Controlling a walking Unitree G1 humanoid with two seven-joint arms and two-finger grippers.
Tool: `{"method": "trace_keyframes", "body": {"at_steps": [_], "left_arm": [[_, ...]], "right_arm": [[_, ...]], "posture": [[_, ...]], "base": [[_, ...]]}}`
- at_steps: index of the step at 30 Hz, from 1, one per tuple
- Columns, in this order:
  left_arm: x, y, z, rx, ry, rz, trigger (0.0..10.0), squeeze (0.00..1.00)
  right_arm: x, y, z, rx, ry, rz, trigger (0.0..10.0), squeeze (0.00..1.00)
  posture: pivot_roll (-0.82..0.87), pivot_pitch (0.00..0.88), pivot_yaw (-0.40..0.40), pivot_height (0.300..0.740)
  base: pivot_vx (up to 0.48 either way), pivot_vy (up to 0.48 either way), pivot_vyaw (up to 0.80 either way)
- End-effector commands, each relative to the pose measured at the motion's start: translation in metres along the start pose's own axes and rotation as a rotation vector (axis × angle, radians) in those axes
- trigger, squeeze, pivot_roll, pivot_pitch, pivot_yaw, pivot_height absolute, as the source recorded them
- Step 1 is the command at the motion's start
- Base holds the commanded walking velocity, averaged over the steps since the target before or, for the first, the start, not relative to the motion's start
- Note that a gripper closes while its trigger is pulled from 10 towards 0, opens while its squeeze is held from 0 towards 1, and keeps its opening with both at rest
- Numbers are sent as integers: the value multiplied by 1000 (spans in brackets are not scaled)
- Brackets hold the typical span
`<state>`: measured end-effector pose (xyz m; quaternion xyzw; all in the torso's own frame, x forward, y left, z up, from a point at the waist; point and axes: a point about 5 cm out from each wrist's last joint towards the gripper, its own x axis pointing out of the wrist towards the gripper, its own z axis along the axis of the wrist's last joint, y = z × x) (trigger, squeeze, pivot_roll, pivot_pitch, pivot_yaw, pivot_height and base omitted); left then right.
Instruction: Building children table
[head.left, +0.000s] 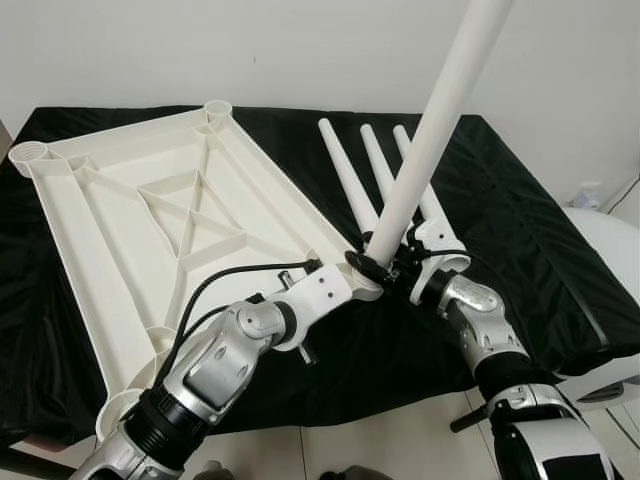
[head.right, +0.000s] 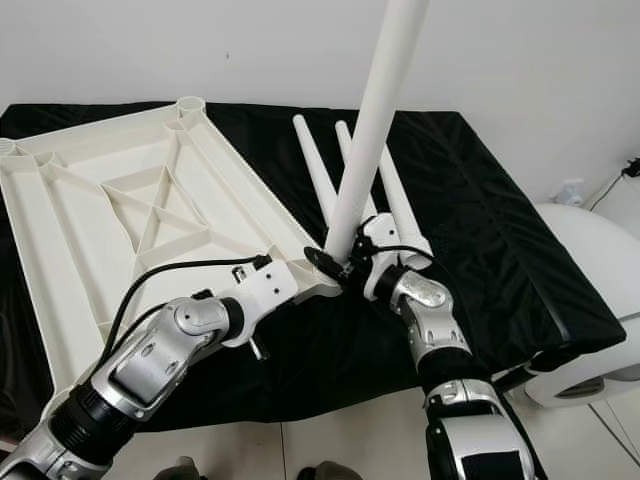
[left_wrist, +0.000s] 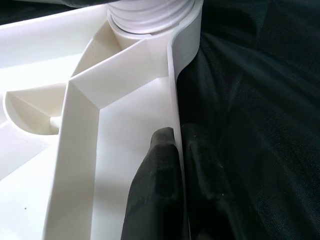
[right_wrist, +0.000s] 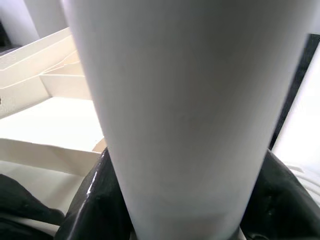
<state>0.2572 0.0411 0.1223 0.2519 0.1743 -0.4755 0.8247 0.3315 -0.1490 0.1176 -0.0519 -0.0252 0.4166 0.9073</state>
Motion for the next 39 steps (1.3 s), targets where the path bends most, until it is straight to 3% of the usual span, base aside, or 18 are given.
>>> {"method": "trace_keyframes", "body": {"at_steps": [1,2,3,7,8,10,12,15,24,31,33,34,39], "left_arm": [[6,-18,-1,-9,-10,-104,10000,0],[6,-18,-1,-10,-10,-104,10000,0],[6,-18,-1,-11,-10,-104,10000,0],[6,-18,-1,-11,-11,-104,10000,0],[5,-18,-2,-13,-10,-104,10000,0],[5,-18,-2,-13,-10,-104,10000,0],[5,-19,-2,-18,-10,-104,10000,0],[5,-19,-2,-20,-9,-106,10000,0],[5,-20,-2,-20,-8,-112,10000,0],[5,-19,-2,-18,-7,-112,10000,0],[5,-19,-2,-18,-6,-112,10000,0],[4,-19,-2,-17,-6,-115,10000,0],[4,-19,-2,-15,-5,-120,10000,0]], "right_arm": [[-8,-6,-5,-1,31,-15,0,0],[-8,-5,-5,-1,28,-13,0,0],[-8,-4,-6,9,28,-16,4706,0],[-8,-3,-6,17,27,-18,4706,0],[-7,-2,-7,35,18,-23,10000,0],[-7,-2,-7,35,18,-23,10000,0],[1,12,-4,101,-55,-82,10000,0],[8,20,-1,107,-90,-148,10000,0],[27,34,1,156,-88,-321,10000,0],[41,48,8,163,-101,-371,10000,0],[46,52,10,183,-90,-420,10000,0],[55,57,13,168,-56,-511,10000,0],[64,63,16,151,-39,-590,10000,0]], "posture": [[38,0,-110,740],[38,0,-112,740],[37,0,-112,740],[37,0,-112,740],[37,0,-114,740],[37,0,-114,740],[33,0,-114,740],[31,0,-111,740],[26,2,-104,740],[27,2,-101,740],[26,2,-100,740],[22,4,-94,740],[24,7,-94,740]], "base": [[0,0,0],[0,0,0],[0,0,0],[0,0,0],[0,0,0],[0,0,0],[0,0,0],[0,0,0],[0,0,0],[0,0,0],[0,0,0],[0,0,0],[0,0,0]]}}
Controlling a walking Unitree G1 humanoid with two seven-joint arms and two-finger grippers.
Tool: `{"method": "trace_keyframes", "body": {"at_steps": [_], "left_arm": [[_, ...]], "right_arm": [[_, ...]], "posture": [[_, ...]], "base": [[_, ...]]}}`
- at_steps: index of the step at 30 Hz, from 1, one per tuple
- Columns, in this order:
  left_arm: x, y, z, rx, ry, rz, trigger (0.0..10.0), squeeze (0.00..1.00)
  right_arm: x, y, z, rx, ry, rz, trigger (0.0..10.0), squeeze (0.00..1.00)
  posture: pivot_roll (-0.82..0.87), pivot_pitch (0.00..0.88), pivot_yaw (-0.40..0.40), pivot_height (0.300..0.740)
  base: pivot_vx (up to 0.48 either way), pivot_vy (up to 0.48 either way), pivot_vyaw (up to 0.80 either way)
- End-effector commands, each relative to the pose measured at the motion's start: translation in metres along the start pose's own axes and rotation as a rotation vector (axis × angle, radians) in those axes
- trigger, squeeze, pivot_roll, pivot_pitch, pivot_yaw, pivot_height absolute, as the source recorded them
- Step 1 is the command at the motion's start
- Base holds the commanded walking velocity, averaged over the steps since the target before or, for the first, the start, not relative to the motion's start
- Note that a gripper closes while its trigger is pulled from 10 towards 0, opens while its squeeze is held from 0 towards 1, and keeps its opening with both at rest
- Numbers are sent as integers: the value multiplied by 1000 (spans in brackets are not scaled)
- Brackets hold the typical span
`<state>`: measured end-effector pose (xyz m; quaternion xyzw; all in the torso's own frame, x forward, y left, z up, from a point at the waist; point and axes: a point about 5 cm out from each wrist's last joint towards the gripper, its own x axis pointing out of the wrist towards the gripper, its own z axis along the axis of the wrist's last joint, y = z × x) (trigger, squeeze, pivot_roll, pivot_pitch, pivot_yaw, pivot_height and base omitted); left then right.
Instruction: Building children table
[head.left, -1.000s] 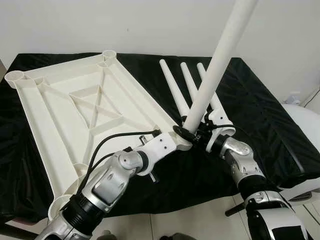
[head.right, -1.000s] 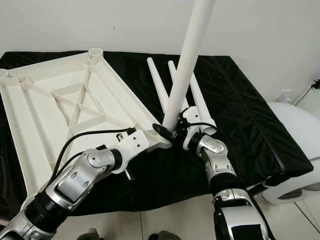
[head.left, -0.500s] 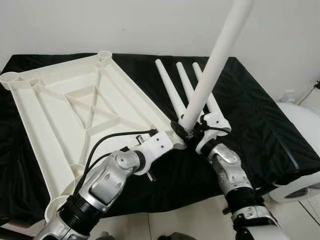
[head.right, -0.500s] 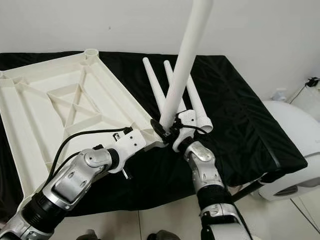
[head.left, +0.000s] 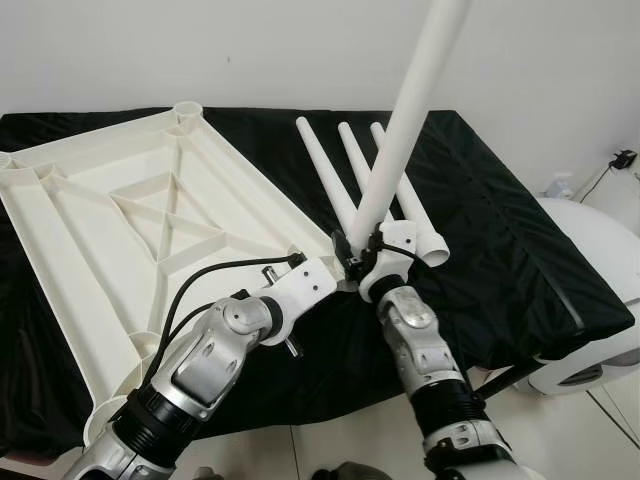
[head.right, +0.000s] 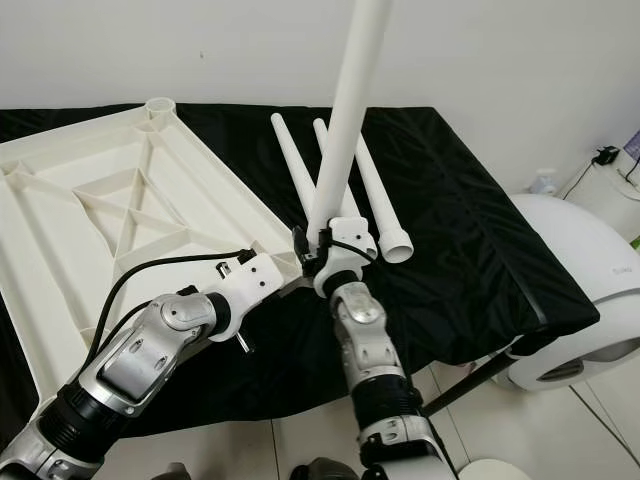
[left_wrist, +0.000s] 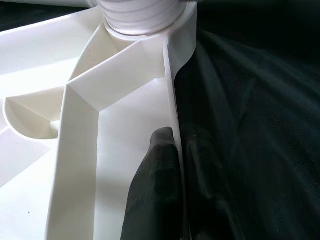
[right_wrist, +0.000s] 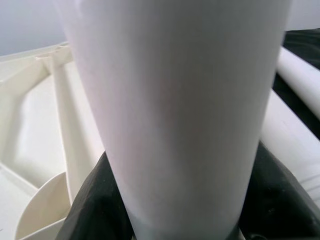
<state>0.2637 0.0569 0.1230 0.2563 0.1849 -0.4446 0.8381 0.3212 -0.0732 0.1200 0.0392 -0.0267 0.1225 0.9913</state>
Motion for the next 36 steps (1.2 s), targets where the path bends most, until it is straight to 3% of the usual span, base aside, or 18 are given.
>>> {"method": "trace_keyframes", "body": {"at_steps": [1,11,12,27,28,32,36], "left_arm": [[10,-33,6,7,-36,-181,10000,0],[9,-33,5,1,-32,-178,10000,0],[9,-33,5,0,-32,-178,10000,0],[10,-33,5,5,-35,-175,10000,0],[11,-32,6,6,-35,-174,10000,0],[11,-31,6,9,-36,-173,10000,0],[10,-31,6,10,-36,-173,10000,0]], "right_arm": [[7,17,6,-14,1,36,10000,0],[3,19,4,15,18,52,10000,0],[2,18,4,15,18,51,10000,1000],[-9,3,5,0,-15,120,10000,1000],[-11,-1,4,-7,-15,159,10000,0],[-14,-15,7,-38,-30,303,10000,0],[-15,-23,8,-61,-29,362,10000,0]], "posture": [[26,6,-94,740],[31,10,-98,740],[30,8,-97,740],[22,1,-95,740],[21,0,-95,740],[20,0,-94,740],[21,0,-93,740]], "base": [[0,0,0],[0,0,0],[0,0,0],[0,0,0],[0,0,0],[0,0,0],[0,0,0]]}}
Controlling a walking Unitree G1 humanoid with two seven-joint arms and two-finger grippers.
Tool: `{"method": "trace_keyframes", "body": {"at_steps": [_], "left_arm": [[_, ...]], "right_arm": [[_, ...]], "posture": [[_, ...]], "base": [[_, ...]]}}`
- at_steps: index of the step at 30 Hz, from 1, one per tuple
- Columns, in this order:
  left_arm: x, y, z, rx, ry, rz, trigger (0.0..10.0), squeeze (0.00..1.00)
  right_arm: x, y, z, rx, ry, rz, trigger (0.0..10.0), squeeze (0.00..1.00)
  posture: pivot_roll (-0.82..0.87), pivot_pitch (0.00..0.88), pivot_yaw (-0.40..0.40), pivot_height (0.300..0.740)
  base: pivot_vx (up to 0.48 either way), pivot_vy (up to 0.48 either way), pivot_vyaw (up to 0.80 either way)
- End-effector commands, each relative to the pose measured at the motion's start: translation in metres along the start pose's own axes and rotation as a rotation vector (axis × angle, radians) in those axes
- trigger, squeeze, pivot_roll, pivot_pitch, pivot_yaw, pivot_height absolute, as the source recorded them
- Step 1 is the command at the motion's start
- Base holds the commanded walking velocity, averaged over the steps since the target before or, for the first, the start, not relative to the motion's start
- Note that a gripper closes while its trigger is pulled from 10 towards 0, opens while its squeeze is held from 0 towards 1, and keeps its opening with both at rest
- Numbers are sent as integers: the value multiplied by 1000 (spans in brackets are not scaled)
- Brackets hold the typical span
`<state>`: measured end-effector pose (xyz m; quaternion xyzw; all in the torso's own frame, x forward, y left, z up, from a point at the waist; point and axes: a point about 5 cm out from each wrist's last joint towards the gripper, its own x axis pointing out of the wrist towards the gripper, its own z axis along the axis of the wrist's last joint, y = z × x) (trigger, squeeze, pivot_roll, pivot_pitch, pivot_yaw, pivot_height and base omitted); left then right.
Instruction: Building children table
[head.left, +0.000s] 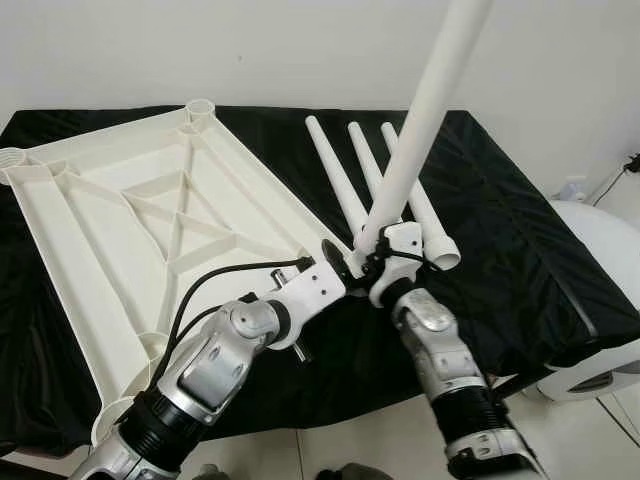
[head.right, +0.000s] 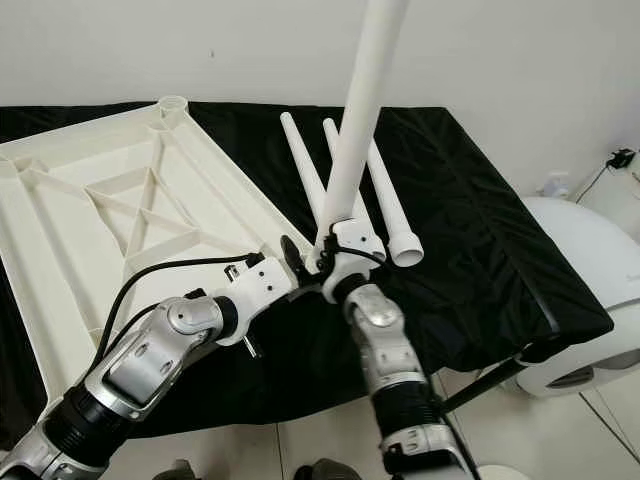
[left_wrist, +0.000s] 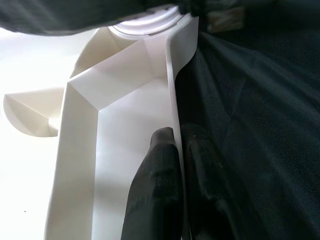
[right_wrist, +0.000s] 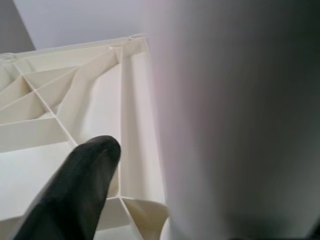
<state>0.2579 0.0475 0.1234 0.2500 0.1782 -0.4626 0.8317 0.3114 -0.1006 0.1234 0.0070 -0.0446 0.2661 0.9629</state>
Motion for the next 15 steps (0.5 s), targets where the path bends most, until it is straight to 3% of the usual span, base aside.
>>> {"method": "trace_keyframes", "body": {"at_steps": [1,3,7,15], "left_arm": [[8,-22,0,3,-13,-138,10000,0],[8,-21,0,5,-12,-138,10000,0],[8,-21,1,5,-12,-136,10000,0],[8,-20,1,5,-11,-131,10000,0]], "right_arm": [[1,0,2,-4,-12,66,10000,0],[-2,-14,4,-32,5,139,10000,0],[-4,-32,7,-51,12,173,10000,0],[-10,-52,10,-62,52,267,10000,0]], "posture": [[21,0,-93,740],[22,0,-92,740],[27,0,-95,740],[31,0,-97,740]], "base": [[0,0,0],[0,0,0],[0,0,0],[0,0,0]]}}
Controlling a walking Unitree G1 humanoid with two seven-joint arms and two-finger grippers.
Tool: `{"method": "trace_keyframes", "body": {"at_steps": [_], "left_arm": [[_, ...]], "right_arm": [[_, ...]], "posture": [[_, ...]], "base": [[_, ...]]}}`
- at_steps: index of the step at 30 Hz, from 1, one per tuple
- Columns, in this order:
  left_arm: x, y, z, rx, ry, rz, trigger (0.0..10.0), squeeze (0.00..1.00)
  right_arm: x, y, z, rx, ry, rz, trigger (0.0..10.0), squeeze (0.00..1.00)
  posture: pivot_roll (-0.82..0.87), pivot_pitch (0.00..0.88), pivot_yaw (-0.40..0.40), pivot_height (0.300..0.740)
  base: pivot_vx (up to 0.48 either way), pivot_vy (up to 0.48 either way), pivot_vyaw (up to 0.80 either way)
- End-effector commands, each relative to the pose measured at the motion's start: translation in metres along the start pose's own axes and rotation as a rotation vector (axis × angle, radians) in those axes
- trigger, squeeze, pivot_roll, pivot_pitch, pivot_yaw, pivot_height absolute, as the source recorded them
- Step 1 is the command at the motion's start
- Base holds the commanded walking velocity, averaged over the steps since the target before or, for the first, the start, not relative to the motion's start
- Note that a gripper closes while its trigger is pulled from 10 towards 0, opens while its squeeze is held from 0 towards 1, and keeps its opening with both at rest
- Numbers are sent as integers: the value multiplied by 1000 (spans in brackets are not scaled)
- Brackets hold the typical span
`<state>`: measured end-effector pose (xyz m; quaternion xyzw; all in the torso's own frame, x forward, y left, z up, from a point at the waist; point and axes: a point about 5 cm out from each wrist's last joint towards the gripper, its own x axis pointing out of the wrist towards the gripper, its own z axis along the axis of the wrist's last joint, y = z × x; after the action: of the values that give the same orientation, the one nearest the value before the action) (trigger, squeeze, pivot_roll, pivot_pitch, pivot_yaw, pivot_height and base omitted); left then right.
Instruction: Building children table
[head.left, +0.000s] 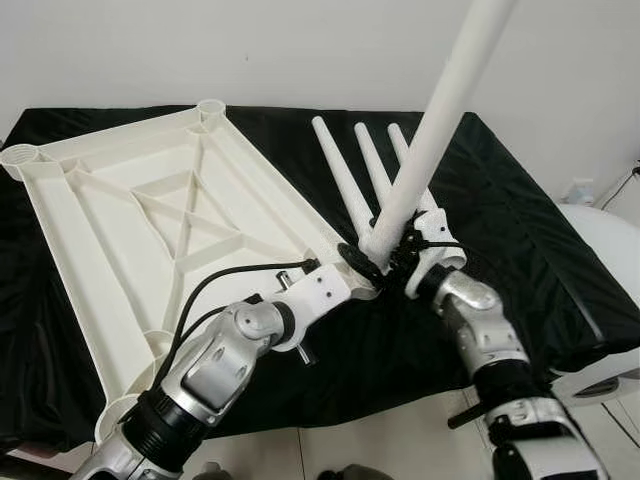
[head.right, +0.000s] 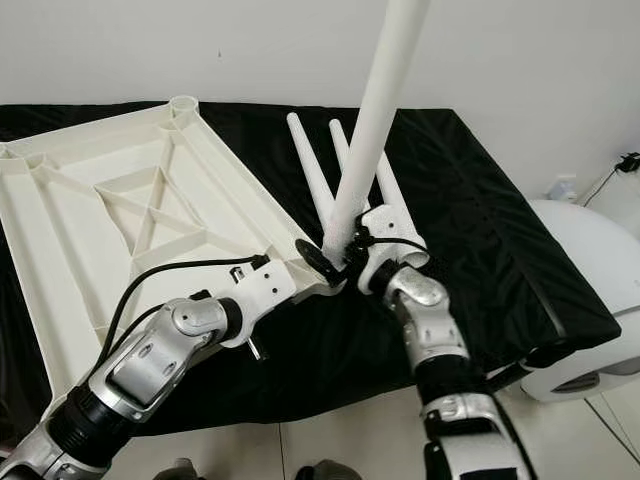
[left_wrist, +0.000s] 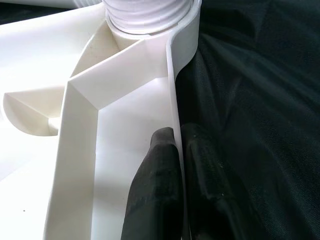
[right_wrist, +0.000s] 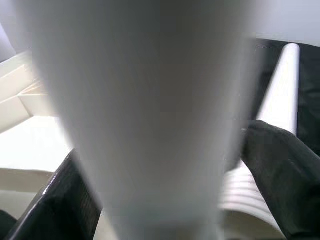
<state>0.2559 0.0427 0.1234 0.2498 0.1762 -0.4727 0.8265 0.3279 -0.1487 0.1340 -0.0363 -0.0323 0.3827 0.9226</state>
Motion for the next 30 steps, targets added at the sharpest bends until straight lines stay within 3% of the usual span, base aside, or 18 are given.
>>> {"method": "trace_keyframes", "body": {"at_steps": [1,7,8,10,11,12,13,14,15,25,26,30], "left_arm": [[6,-16,-2,-3,-4,-110,10000,0],[5,-16,-2,0,-5,-111,10000,0],[5,-16,-2,0,-5,-112,10000,0],[6,-16,-2,1,-5,-112,10000,0],[6,-16,-2,1,-5,-113,10000,0],[6,-16,-2,1,-5,-113,10000,0],[6,-16,-2,1,-5,-113,10000,0],[6,-16,-2,2,-4,-113,10000,0],[6,-16,-1,3,-4,-114,10000,0],[7,-16,-1,9,-4,-117,10000,0],[7,-17,-1,10,-5,-118,10000,0],[8,-17,-1,12,-6,-120,10000,0]], "right_arm": [[-1,-2,-1,5,6,17,10000,0],[-8,-14,-7,-15,56,53,10000,0],[-9,-16,-9,-18,64,50,7608,0],[-10,-17,-10,-19,69,49,7608,0],[-11,-18,-11,-13,71,53,4902,0],[-11,-18,-12,-8,72,55,3882,0],[-11,-18,-12,-8,72,55,3882,0],[-12,-19,-13,-2,72,57,2980,0],[-12,-18,-14,3,71,58,0,0],[-9,-10,-18,31,50,85,0,0],[-7,-8,-19,35,46,78,10000,0],[-3,-1,-18,62,22,69,10000,0]], "posture": [[31,0,-97,740],[30,0,-93,740],[31,0,-93,740],[31,0,-93,740],[30,0,-94,740],[30,0,-94,740],[30,0,-94,740],[30,0,-92,740],[31,0,-93,740],[28,0,-95,740],[28,0,-97,740],[28,0,-99,740]], "base": [[0,0,0],[0,0,0],[0,0,0],[0,0,0],[0,0,0],[0,0,0],[0,0,0],[0,0,0],[0,0,0],[0,0,0],[0,0,0],[0,0,0]]}}
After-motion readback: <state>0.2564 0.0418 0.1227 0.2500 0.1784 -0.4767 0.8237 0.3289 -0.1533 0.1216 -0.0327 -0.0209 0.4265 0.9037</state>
